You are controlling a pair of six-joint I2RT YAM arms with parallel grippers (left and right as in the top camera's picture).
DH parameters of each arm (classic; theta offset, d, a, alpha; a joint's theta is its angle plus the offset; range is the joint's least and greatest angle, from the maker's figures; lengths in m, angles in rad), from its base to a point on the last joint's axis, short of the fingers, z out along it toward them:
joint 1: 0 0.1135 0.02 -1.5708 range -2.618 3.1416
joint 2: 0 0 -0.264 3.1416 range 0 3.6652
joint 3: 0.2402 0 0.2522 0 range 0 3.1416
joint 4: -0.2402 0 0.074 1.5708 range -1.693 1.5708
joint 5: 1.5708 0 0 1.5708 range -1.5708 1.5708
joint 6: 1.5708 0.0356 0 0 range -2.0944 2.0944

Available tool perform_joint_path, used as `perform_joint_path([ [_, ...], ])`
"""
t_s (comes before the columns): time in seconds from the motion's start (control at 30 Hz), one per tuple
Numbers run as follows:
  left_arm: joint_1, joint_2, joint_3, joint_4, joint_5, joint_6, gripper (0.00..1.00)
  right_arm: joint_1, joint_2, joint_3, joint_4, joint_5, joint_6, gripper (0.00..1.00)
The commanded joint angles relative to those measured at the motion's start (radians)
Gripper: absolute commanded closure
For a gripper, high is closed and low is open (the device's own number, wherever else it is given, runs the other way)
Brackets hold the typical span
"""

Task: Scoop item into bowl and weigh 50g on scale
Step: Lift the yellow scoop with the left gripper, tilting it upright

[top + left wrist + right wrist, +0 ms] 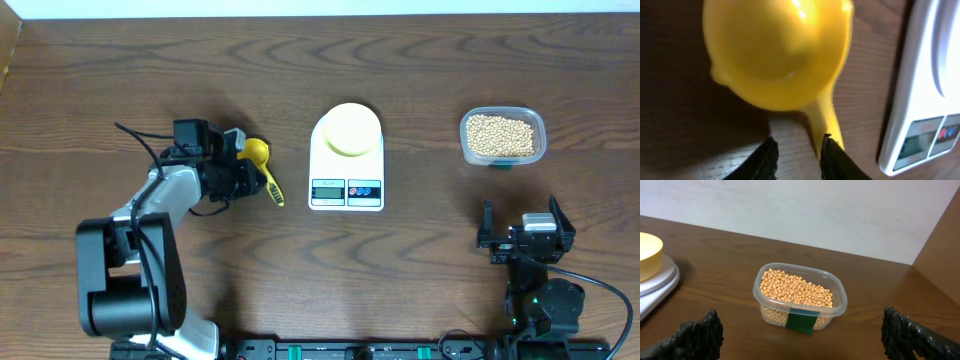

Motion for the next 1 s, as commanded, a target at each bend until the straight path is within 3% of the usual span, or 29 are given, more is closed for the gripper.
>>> perform_joint_path([
  [0.0, 0.000, 0.040, -0.007, 0.003, -0.013, 0.008, 0.66, 0.007, -0.004, -0.001, -0.004, -0.002, -0.006, 0.01],
  [0.07, 0.000, 0.048, -0.007, 0.005, -0.012, 0.007, 0.64, 0.007, -0.004, -0.001, -0.004, -0.002, -0.006, 0.01],
  [0.27, -0.001, 0.048, -0.007, 0.016, 0.050, -0.004, 0.39, 0.007, -0.004, -0.001, -0.004, -0.002, -0.006, 0.01],
  [0.47, -0.001, 0.049, -0.007, 0.040, 0.074, -0.004, 0.37, 0.007, -0.004, -0.001, -0.004, -0.002, -0.006, 0.01],
  [0.73, -0.002, 0.051, -0.007, 0.062, 0.059, -0.095, 0.39, 0.007, -0.004, -0.001, -0.004, -0.002, -0.006, 0.01],
  [0.83, -0.013, 0.051, -0.007, 0.052, -0.035, -0.188, 0.41, 0.007, -0.004, -0.001, -0.004, -0.002, -0.006, 0.01],
  [0.97, -0.056, 0.051, -0.007, 0.053, -0.104, -0.226, 0.41, 0.007, -0.004, -0.001, -0.004, -0.002, -0.006, 0.01],
])
